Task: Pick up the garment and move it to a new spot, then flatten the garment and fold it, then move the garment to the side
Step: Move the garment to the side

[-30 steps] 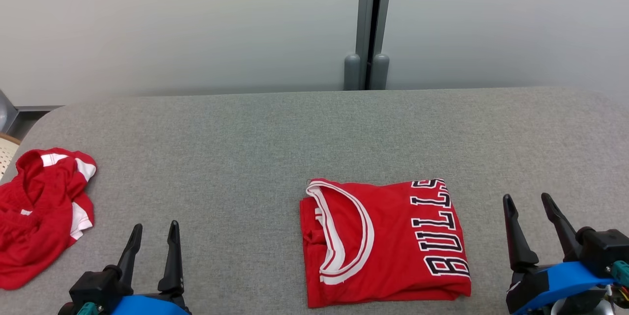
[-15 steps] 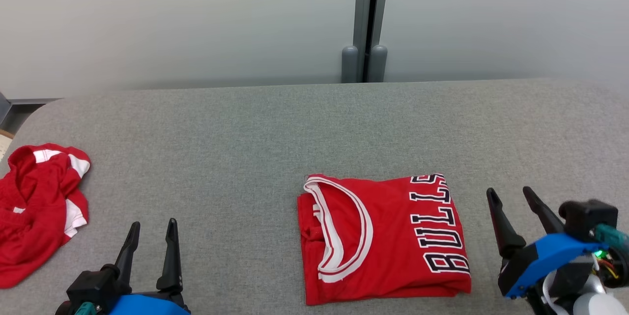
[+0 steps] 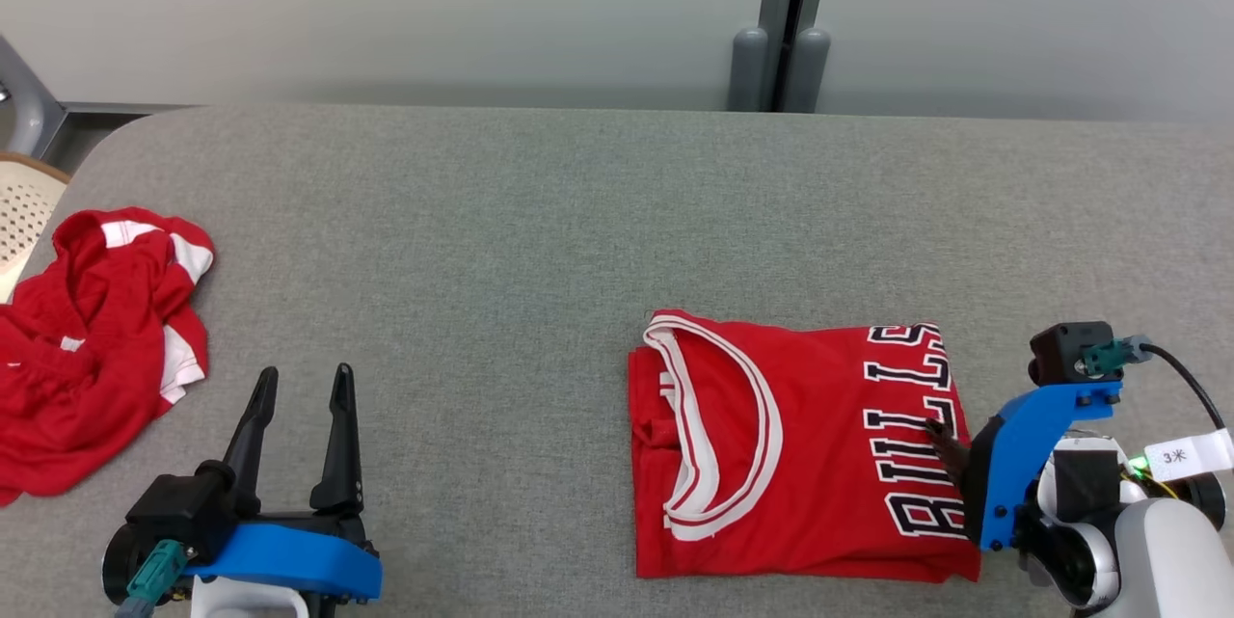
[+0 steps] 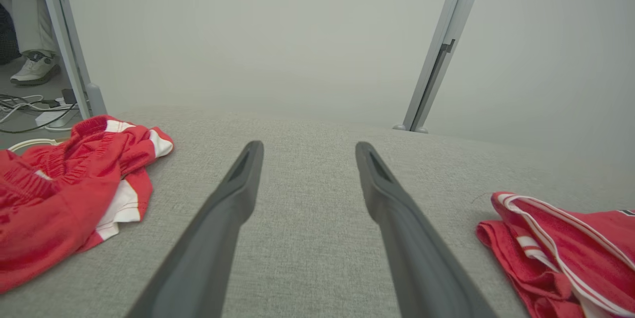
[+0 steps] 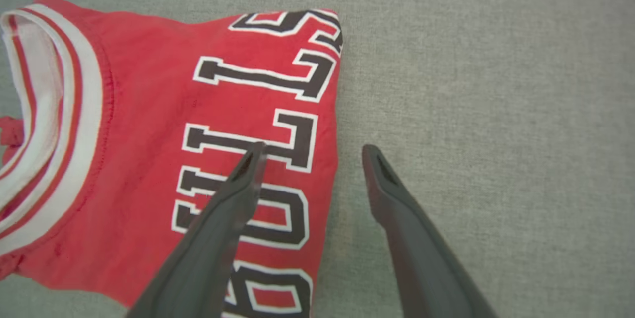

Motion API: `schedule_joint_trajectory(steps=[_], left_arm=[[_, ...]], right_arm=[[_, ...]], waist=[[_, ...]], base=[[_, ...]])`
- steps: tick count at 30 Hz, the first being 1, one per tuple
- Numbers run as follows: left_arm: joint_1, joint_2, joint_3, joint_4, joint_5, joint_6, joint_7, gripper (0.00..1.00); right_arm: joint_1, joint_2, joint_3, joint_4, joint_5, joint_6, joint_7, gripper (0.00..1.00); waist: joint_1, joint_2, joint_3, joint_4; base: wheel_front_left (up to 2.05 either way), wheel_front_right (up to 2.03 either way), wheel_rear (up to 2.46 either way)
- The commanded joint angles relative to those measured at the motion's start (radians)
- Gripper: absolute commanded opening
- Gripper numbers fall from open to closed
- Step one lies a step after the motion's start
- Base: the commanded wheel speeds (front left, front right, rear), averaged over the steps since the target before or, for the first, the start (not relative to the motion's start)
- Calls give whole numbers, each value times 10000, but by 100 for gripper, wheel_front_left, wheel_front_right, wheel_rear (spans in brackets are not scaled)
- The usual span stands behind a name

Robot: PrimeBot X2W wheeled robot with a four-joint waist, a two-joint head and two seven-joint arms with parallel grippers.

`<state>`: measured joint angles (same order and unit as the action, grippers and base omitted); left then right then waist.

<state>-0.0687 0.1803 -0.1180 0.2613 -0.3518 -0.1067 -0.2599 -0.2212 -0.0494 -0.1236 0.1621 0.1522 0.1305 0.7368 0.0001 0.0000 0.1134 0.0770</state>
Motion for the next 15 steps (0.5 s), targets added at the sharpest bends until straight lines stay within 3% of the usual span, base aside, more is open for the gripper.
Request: schedule_joint_trajectory(steps=[1, 9, 15], left_arm=[[-152, 56, 8, -73, 34, -13, -30, 100], [-300, -24, -29, -146, 8, -15, -48, 100], [-385, -99, -34, -98, 2, -11, -50, 100]], right_arm=[[-172, -18, -74, 163, -182, 5, 158, 100], [-289, -16, -364, 1217, 89, 5, 463, 100], [-208, 134, 184, 2353, 777, 19, 961, 100]], waist=[[-1, 0, 185, 183], [-1, 0, 521, 459], [-1, 0, 653, 487]], base=[[0, 0, 0], [0, 0, 0], [0, 0, 0]])
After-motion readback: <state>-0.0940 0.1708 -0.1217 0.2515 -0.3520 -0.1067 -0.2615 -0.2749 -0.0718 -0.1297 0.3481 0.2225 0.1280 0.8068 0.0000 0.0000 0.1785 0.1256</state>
